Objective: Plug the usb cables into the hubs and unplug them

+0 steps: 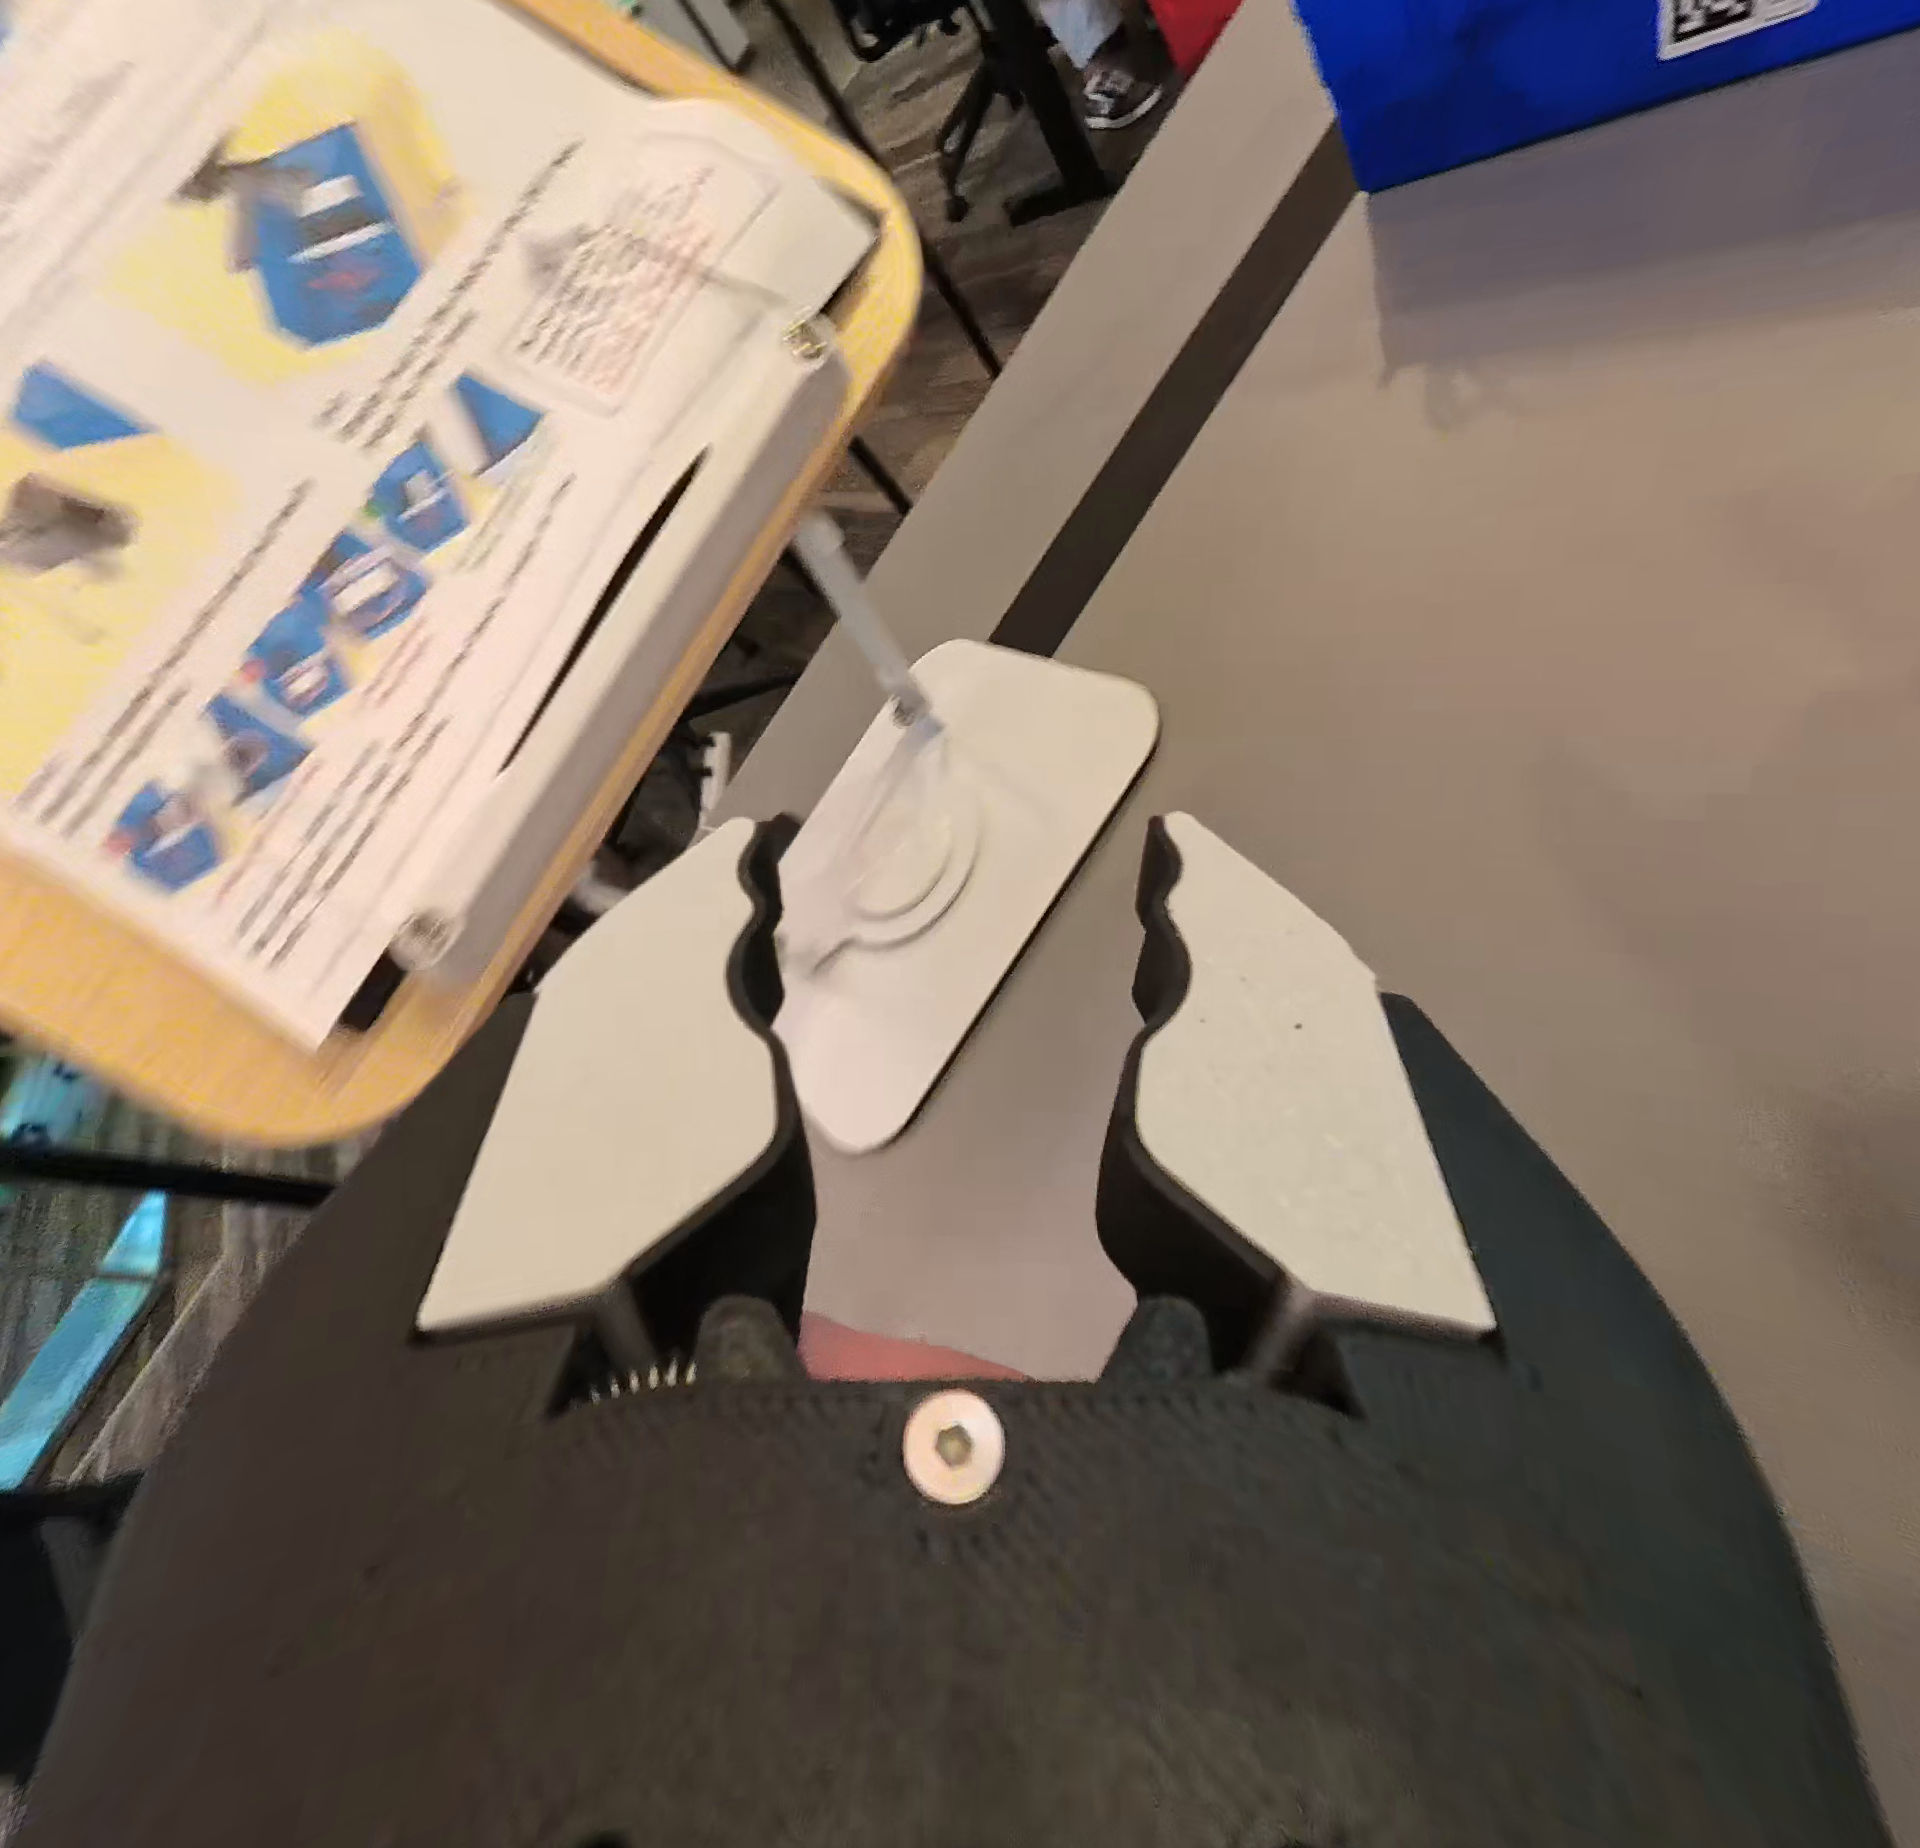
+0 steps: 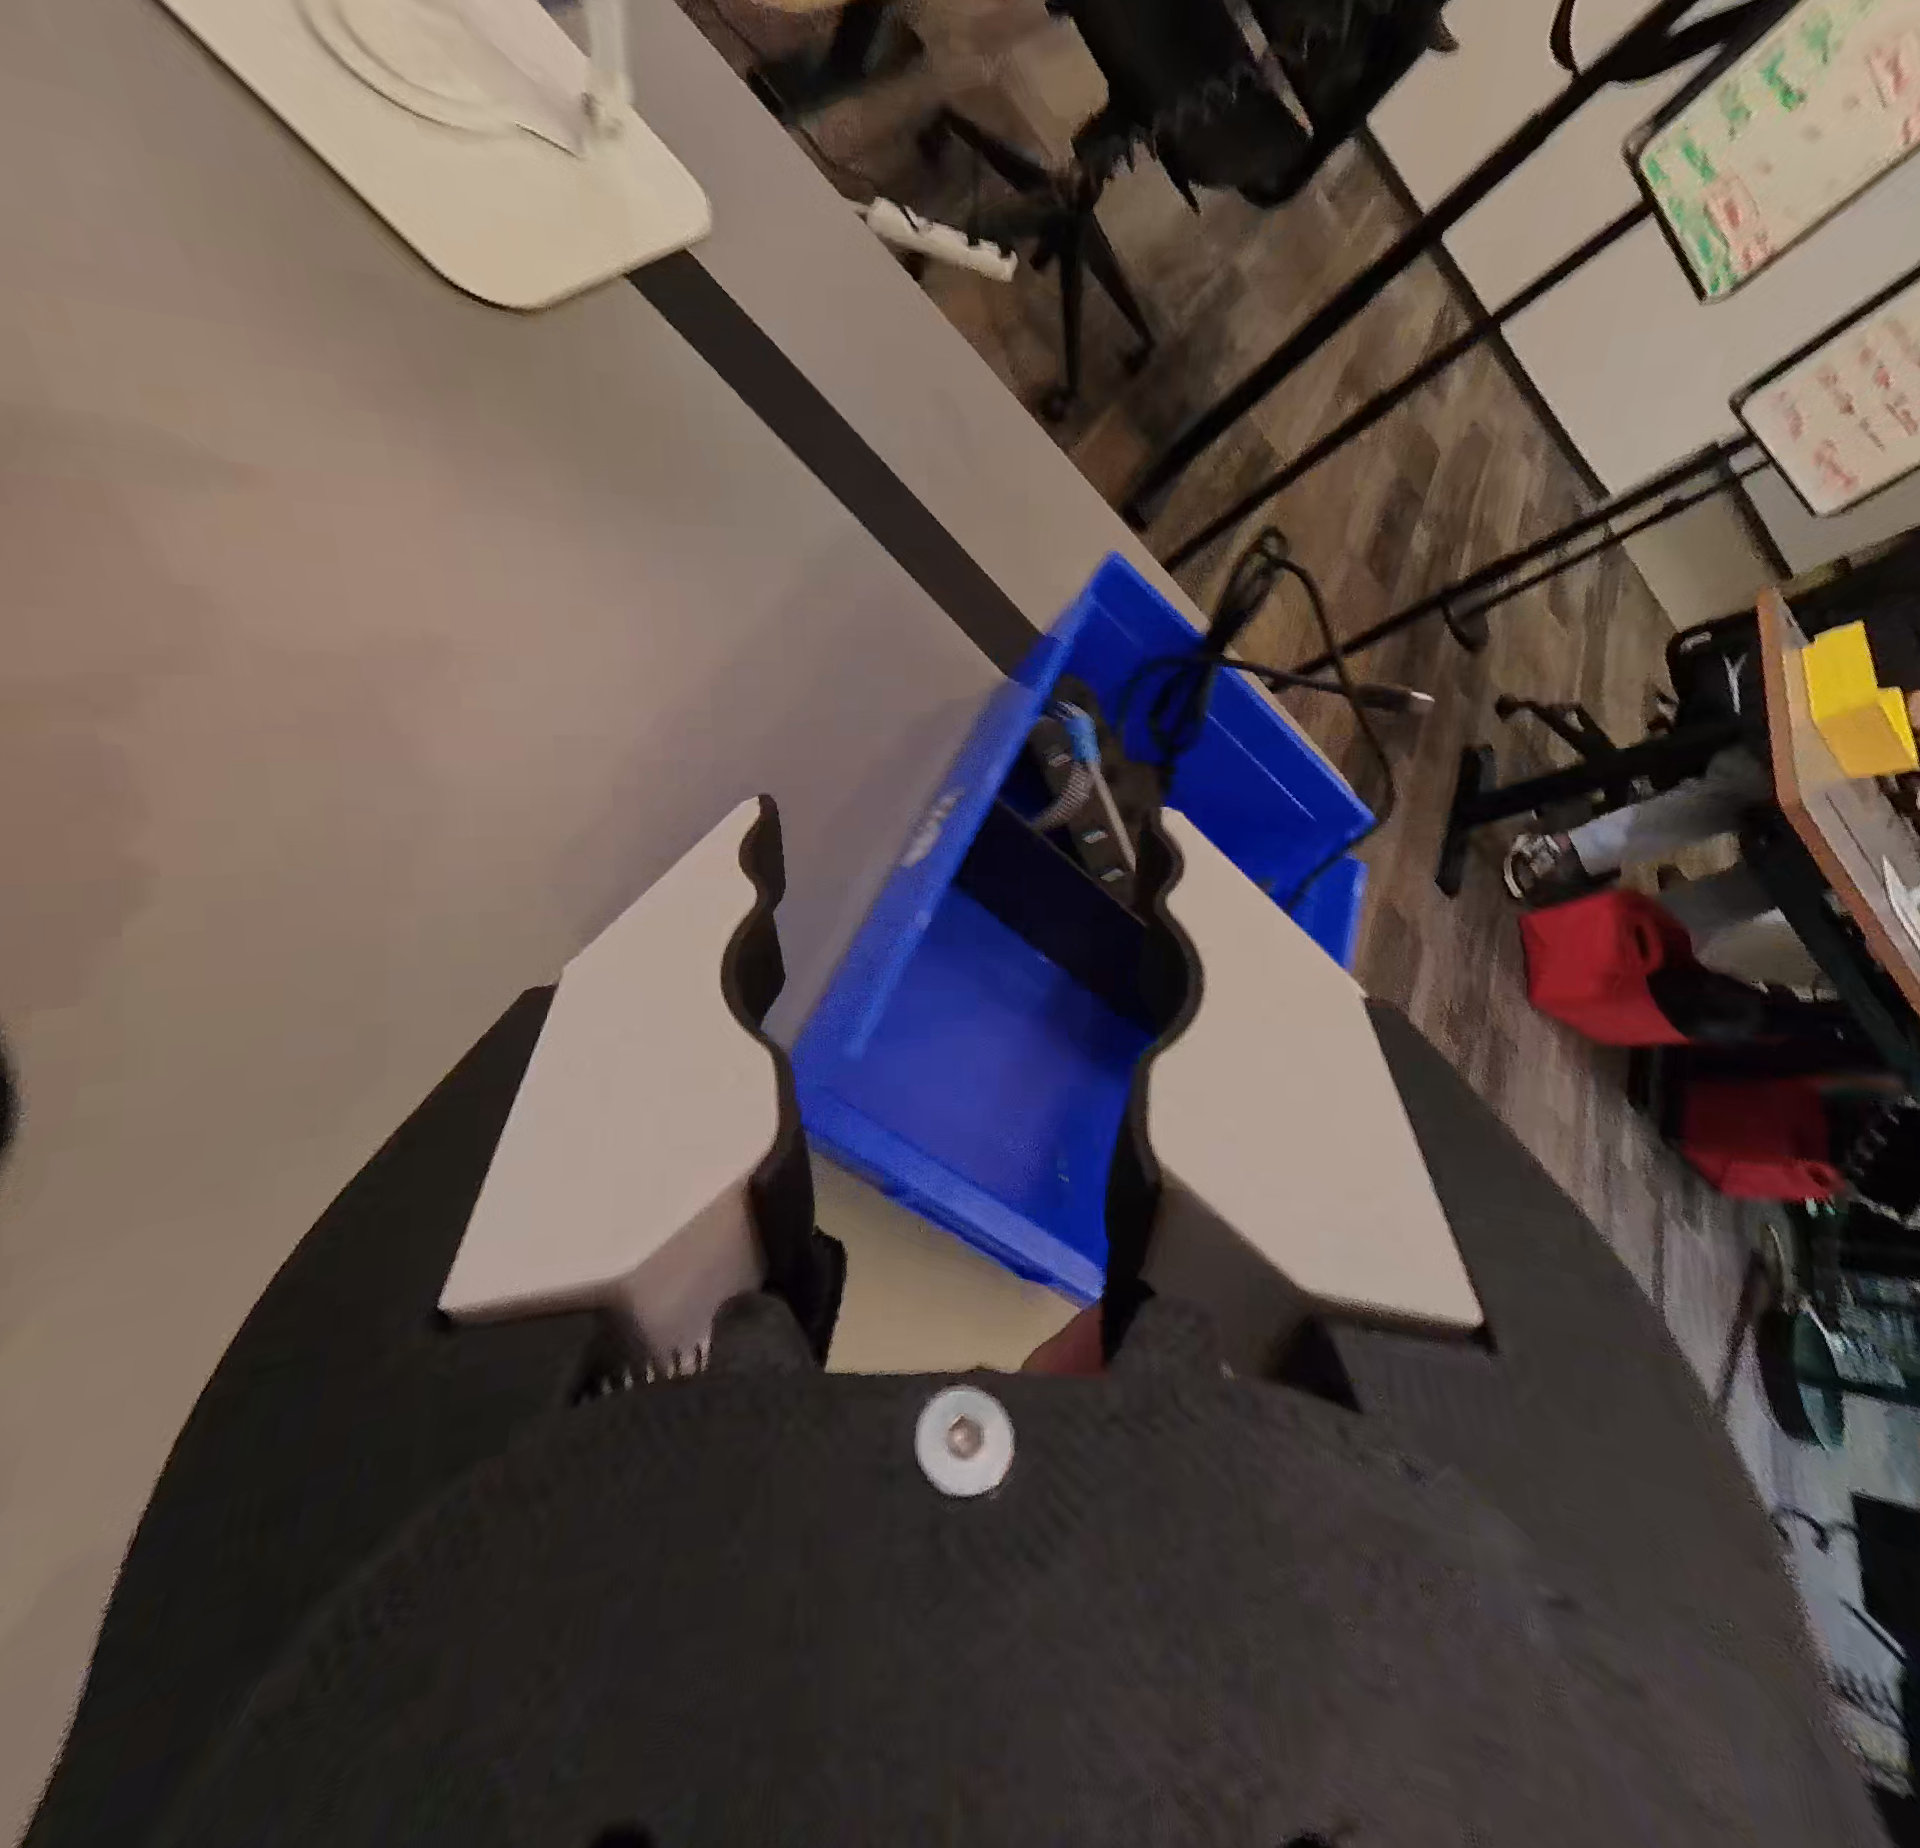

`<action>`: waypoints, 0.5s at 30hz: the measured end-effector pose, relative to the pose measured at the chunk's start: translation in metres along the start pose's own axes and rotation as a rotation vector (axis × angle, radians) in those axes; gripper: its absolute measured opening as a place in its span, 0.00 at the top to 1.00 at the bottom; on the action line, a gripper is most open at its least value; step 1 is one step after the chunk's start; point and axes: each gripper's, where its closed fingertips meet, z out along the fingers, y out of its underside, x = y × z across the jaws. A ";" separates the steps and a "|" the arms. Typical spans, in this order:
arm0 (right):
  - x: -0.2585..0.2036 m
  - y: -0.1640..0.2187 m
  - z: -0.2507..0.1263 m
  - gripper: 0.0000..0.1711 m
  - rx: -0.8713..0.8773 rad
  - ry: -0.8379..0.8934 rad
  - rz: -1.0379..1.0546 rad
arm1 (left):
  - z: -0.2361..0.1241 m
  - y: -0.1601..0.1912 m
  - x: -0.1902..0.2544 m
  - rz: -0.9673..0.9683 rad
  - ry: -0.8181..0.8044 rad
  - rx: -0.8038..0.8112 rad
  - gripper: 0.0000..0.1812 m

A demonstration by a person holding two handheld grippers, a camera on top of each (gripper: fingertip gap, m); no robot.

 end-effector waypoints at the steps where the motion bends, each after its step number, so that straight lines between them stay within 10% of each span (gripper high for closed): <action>1: -0.016 -0.003 -0.002 0.61 0.026 -0.020 -0.002 | -0.014 0.008 -0.009 -0.020 -0.025 -0.009 0.64; 7: -0.056 0.008 -0.006 0.58 0.108 -0.003 0.048 | -0.112 0.089 -0.057 -0.137 -0.224 -0.107 0.63; 15: 0.037 0.107 -0.009 0.51 0.036 0.219 0.326 | -0.270 0.256 -0.164 -0.284 -0.670 -0.351 0.57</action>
